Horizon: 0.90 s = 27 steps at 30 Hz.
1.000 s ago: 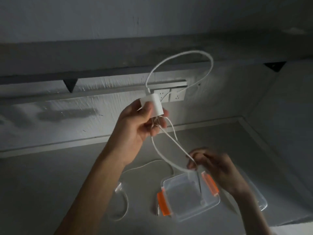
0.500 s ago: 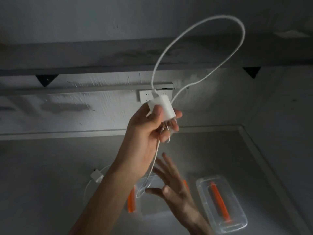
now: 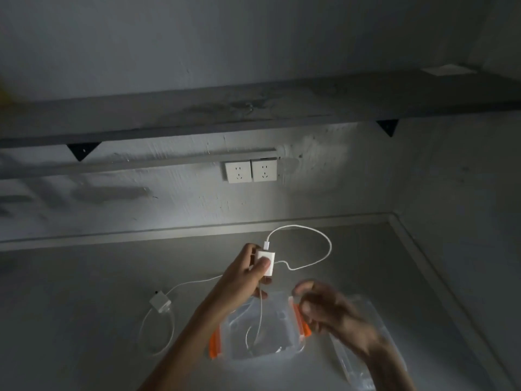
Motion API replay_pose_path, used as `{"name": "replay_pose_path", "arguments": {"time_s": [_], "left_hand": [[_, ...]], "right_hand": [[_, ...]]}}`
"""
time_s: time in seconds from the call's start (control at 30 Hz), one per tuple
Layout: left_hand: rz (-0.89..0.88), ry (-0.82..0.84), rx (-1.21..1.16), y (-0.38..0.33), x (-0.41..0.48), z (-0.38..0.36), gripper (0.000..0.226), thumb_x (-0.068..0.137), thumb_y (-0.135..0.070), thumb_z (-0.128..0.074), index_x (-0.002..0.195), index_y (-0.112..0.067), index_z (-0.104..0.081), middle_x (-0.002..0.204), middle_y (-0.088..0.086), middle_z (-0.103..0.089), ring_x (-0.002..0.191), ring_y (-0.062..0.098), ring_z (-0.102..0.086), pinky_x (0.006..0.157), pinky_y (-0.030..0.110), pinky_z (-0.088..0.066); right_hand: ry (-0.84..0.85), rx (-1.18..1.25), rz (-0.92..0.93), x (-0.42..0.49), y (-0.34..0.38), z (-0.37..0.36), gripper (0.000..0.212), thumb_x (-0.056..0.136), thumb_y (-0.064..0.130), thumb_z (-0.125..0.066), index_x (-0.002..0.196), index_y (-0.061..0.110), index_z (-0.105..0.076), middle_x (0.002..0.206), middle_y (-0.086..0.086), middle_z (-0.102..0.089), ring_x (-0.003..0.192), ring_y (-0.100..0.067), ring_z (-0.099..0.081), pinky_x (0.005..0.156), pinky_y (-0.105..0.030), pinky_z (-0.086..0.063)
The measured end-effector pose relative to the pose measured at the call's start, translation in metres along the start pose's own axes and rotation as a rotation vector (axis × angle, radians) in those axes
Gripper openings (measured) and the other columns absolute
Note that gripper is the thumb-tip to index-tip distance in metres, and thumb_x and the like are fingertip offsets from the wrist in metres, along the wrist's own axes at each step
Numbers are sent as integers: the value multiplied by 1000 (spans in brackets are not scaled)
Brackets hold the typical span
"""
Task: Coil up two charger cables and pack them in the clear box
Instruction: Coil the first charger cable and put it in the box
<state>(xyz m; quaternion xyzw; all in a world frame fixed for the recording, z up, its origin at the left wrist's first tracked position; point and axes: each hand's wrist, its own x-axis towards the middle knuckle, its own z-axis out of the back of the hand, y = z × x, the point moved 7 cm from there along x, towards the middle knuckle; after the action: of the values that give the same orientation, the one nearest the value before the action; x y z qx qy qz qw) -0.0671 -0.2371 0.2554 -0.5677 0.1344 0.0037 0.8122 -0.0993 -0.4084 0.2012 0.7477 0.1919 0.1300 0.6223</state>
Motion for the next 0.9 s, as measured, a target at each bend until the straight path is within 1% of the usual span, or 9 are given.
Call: {"name": "replay_pose_path", "arguments": {"time_s": [0.1, 0.17, 0.23, 0.33, 0.47, 0.57, 0.63, 0.8, 0.9], "left_hand": [[35, 23, 83, 5, -1, 0, 17, 100, -29, -46, 114, -19, -45, 106, 6, -59, 91, 22, -67, 72, 52, -62], [35, 22, 193, 2, -4, 1, 21, 100, -36, -42, 114, -20, -43, 96, 3, -58, 83, 21, -63, 75, 48, -61], [21, 6, 277, -2, -6, 5, 25, 99, -44, -39, 112, -23, -40, 97, 4, -62, 91, 28, -65, 81, 51, -58], [-2, -42, 361, -7, -8, 21, 27, 96, -52, -35, 108, -28, -39, 112, 9, -67, 101, 33, -65, 87, 52, -54], [-36, -61, 152, -17, -15, 53, 22, 94, -39, -51, 102, -18, -52, 96, 7, -68, 74, 23, -72, 69, 43, -61], [-74, -35, -6, -22, -20, 72, 11, 92, -19, -62, 99, -13, -67, 85, 8, -67, 68, 18, -62, 64, 36, -53], [-111, 28, -188, -26, -24, 78, 14, 90, -9, -63, 101, -13, -72, 86, 10, -69, 75, 23, -62, 69, 31, -52], [-177, -66, -649, -41, -17, 101, 19, 91, 0, -57, 107, -2, -69, 95, 13, -76, 90, 25, -72, 83, 29, -60], [-214, -298, -502, -32, -9, 127, 13, 92, -7, -60, 97, 3, -67, 79, 13, -71, 69, 18, -68, 68, 24, -58]], "right_hand": [[-241, -163, 182, 20, 29, 9, 18, 85, 17, -63, 103, 20, -66, 80, 8, -64, 67, -9, -56, 59, -27, -46], [-321, -405, 325, 33, 53, -3, 33, 88, 15, -63, 118, 29, -61, 115, 12, -62, 99, -9, -60, 77, -29, -51], [-317, -796, 403, 48, 65, -20, 54, 92, 17, -63, 140, 33, -44, 151, 8, -34, 139, -17, -31, 107, -28, -36], [-279, -1067, 462, 71, 75, -36, 55, 95, 28, -58, 145, 35, -37, 157, 7, -27, 148, -22, -8, 118, -39, -13], [-171, -961, 421, 91, 90, -40, 44, 86, 47, -64, 128, 39, -53, 125, 17, -58, 127, -10, -46, 107, -35, -37], [-150, -724, 377, 102, 101, -40, 21, 85, 29, -71, 105, 30, -69, 104, 12, -69, 97, -12, -64, 84, -29, -48], [-217, -618, 409, 106, 105, -43, 15, 90, 20, -66, 95, 32, -73, 90, 3, -73, 83, -15, -67, 77, -37, -50], [-169, -370, 339, 90, 41, -89, 24, 98, 29, -48, 101, 28, -71, 65, 4, -56, 59, -8, -51, 60, -22, -45], [-72, -584, 161, 58, -1, -124, 29, 102, 25, -42, 117, 40, -62, 64, 11, -55, 53, 0, -49, 58, -13, -40]]}}
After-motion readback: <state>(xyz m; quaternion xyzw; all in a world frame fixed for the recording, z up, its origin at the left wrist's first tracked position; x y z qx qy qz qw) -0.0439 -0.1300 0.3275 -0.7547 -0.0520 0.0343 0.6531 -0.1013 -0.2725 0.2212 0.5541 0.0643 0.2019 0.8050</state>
